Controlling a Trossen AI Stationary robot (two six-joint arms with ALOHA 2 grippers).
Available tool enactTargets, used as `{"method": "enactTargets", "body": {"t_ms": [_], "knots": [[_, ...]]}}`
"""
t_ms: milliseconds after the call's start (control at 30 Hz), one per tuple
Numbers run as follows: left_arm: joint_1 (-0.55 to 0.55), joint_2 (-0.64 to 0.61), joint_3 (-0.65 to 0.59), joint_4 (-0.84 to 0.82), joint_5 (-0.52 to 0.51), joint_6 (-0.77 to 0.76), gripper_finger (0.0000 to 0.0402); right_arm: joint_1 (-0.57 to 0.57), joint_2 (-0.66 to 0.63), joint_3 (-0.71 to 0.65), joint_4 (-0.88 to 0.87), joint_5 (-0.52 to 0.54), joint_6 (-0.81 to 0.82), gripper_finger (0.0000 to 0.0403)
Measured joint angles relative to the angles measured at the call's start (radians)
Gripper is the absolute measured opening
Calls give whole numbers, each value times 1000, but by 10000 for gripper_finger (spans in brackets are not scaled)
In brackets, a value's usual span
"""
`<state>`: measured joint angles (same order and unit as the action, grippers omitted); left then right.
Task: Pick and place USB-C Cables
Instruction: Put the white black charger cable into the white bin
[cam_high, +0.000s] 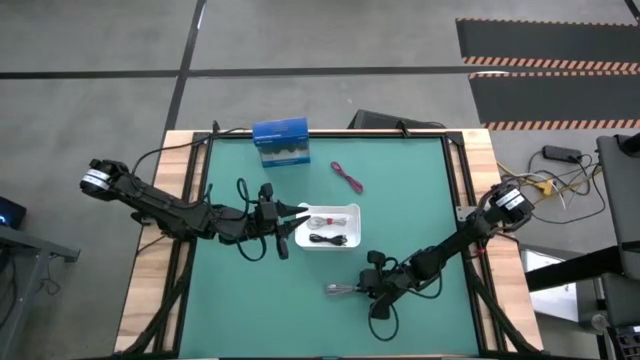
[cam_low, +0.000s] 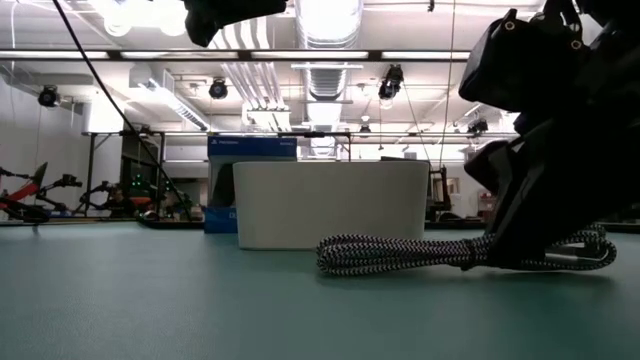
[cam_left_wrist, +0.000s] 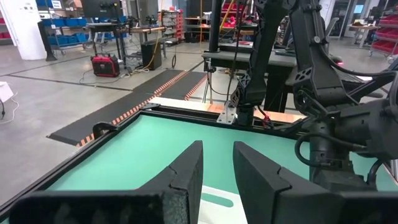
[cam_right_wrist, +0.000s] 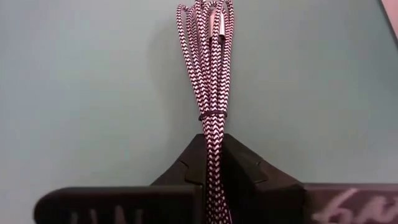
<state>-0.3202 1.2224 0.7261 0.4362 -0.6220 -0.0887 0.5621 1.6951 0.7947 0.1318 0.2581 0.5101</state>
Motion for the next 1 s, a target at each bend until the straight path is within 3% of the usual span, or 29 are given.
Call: {"method": "enactTargets", "body": {"t_ms": [567,700,800,1000], "knots": [[0,0,0,0,0,0,73,0,-145,-20,10,6,-170,19],[0,0,0,1,0,0,73,0,-191,-32,31,56,-254,18],[0,0,0,1,0,0,73,-4,-233,-76,102,58,-314,18],[0,0,0,2,0,0,73,-26,-354,-234,441,56,-427,18]]}}
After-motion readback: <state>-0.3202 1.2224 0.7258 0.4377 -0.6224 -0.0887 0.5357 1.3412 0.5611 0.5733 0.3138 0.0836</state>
